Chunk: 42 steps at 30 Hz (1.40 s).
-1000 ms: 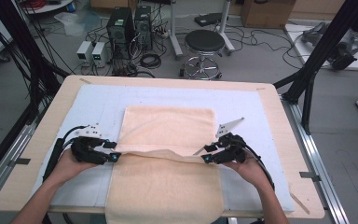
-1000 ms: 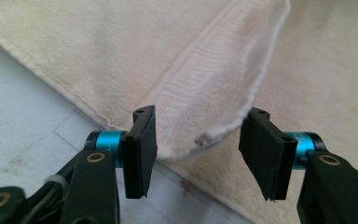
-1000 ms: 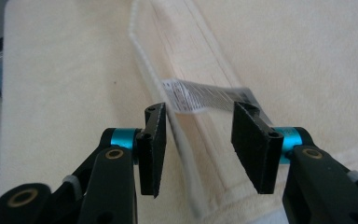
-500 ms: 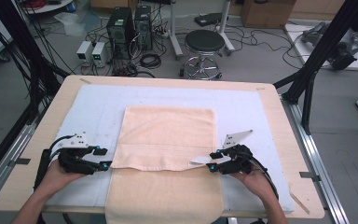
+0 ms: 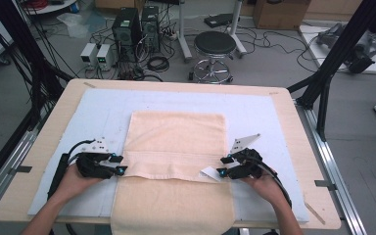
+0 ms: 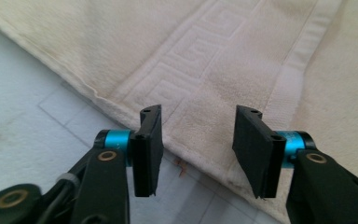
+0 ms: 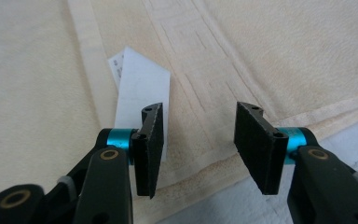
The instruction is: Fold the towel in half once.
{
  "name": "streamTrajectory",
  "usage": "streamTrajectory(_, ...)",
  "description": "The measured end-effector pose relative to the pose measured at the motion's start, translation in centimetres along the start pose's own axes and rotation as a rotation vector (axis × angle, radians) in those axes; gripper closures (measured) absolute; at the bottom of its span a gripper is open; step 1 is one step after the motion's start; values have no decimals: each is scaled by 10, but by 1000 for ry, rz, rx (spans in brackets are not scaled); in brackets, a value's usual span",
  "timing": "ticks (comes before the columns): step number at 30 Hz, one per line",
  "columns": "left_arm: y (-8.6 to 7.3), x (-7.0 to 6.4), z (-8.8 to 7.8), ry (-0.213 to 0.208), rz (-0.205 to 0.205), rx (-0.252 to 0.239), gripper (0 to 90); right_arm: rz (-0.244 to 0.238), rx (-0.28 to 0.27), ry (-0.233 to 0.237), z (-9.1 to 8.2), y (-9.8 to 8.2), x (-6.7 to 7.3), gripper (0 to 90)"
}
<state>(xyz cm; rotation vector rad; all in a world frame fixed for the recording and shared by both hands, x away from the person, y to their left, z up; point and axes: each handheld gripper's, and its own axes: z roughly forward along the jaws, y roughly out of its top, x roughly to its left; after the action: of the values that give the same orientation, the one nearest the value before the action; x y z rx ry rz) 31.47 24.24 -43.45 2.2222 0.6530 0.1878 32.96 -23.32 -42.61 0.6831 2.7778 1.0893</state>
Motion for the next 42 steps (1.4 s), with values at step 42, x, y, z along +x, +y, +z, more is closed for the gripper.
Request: streamTrajectory(42,-10,-92,-83,-5,55,-140,869,-112,-119,31,-77,0,83,867)
